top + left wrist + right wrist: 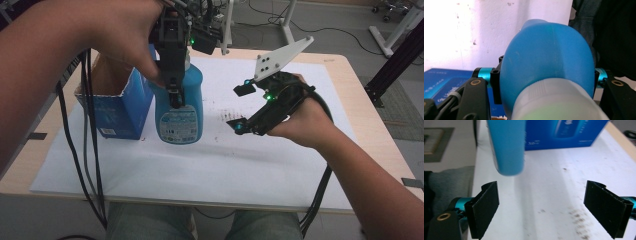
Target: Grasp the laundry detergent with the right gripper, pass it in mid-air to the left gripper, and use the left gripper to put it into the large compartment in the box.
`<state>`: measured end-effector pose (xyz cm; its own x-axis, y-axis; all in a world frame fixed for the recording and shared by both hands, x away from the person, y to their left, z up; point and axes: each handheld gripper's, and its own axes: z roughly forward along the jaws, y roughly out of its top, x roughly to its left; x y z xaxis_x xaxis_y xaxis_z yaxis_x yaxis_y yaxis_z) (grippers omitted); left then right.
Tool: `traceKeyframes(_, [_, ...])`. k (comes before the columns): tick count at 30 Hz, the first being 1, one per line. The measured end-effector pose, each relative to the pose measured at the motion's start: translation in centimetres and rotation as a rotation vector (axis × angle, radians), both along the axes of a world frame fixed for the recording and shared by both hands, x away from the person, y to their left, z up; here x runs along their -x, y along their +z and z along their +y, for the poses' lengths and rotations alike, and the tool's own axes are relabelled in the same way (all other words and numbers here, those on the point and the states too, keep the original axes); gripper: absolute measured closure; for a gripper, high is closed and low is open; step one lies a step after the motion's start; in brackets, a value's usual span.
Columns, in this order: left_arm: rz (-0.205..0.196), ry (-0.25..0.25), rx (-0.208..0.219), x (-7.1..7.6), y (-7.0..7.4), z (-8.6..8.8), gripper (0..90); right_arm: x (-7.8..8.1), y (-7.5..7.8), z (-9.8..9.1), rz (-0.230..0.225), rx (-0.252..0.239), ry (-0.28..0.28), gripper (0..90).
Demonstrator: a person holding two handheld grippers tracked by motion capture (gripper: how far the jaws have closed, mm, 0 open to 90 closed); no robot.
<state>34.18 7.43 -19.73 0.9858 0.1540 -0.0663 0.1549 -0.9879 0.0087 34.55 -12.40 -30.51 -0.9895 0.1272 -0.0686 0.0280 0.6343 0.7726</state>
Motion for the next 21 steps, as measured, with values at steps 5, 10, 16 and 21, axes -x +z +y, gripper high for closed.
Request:
traceKeyframes(5, [-0.004,0.037,0.006,-0.2,0.8,0.9,38.8,-0.3,1.3,-0.7,-0.021,0.072,-0.033,3.4])
traceKeyframes(10, [0.001,0.127,0.015,-0.5,2.2,2.0,38.7,-0.7,3.0,-1.4,-0.056,0.173,-0.034,0.6])
traceKeyframes(16, [0.007,0.246,0.01,-1.1,4.4,3.6,38.7,-1.5,5.0,-2.2,-0.074,0.332,-0.019,0.5])
traceKeyframes(21, [0.0,0.392,0.007,-1.6,6.7,5.3,38.6,-1.9,5.9,-2.9,-0.091,0.437,-0.027,0.5])
